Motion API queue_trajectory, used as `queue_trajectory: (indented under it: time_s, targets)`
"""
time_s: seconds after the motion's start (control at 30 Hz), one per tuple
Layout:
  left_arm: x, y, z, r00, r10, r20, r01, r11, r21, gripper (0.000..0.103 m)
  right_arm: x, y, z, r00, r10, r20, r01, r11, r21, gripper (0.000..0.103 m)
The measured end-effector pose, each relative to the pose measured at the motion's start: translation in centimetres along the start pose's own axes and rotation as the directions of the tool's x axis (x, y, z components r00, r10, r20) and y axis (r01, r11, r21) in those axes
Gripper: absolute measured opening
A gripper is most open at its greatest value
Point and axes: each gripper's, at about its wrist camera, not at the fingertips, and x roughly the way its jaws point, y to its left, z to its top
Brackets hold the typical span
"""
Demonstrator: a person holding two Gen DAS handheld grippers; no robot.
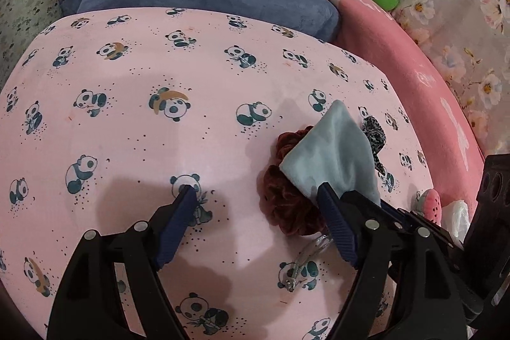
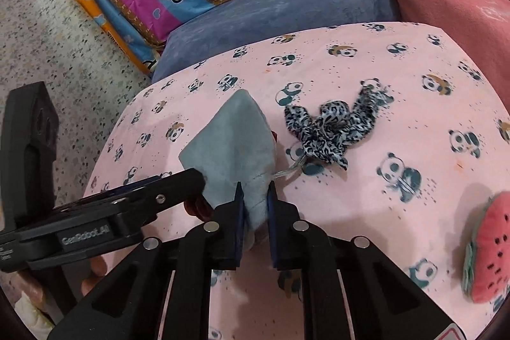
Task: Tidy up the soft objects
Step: 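Grasp the dark red scrunchie with the left tool while the right tool grasps the grey pouch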
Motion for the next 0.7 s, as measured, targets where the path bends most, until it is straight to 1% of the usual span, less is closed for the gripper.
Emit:
queue_trajectory:
  time_s: [0.2, 0.4, 0.47, 0.5, 0.57, 0.63, 0.67, 0.7]
  targets:
    - [0.5, -2.3, -1.2, 0.999, -0.037, -0.023, 0.038, 0.999, 0.035, 0.073, -2.4, -2.2, -1.9, 1.0, -0.002, -0.001, 0.002, 0.997, 0.072, 0.012]
    - [0.7, -5.0, -3.1, 0.995, -0.082, -0.056, 0.086, 0.993, 0.077, 0.066, -4.5, -3.7, -4.8, 0.999, -0.024, -0.027, 0.027, 0.995, 0.099, 0.013]
    - [0.6, -5.6, -3.7, 0.994, -0.088, -0.06, 0.093, 0.992, 0.084, 0.062, -5.2, -4.0, -5.6, 0.999, -0.027, -0.027, 0.03, 0.994, 0.109, 0.013]
    - [0.5, -5.9, -4.0, 0.994, -0.085, -0.062, 0.091, 0.992, 0.091, 0.059, -5.5, -4.0, -5.9, 0.999, -0.032, -0.026, 0.034, 0.994, 0.109, 0.013]
    - [0.5, -6.3, -4.4, 0.99, -0.112, -0.085, 0.119, 0.989, 0.089, 0.043, -6.2, -4.1, -6.5, 0.999, -0.038, -0.023, 0.041, 0.993, 0.111, 0.013]
    - [0.4, -6.6, -4.8, 0.984, -0.142, -0.108, 0.15, 0.986, 0.069, 0.033, -6.8, -4.2, -7.1, 0.999, -0.039, -0.023, 0.042, 0.993, 0.115, 0.013]
    - [0.3, -6.9, -5.0, 0.983, -0.143, -0.111, 0.151, 0.986, 0.065, 0.028, -7.1, -4.2, -7.3, 0.999, -0.04, -0.022, 0.042, 0.992, 0.116, 0.013]
    - [0.2, -7.1, -5.1, 0.984, -0.138, -0.11, 0.146, 0.987, 0.067, 0.026, -7.4, -4.2, -7.5, 0.999, -0.041, -0.02, 0.043, 0.992, 0.115, 0.012]
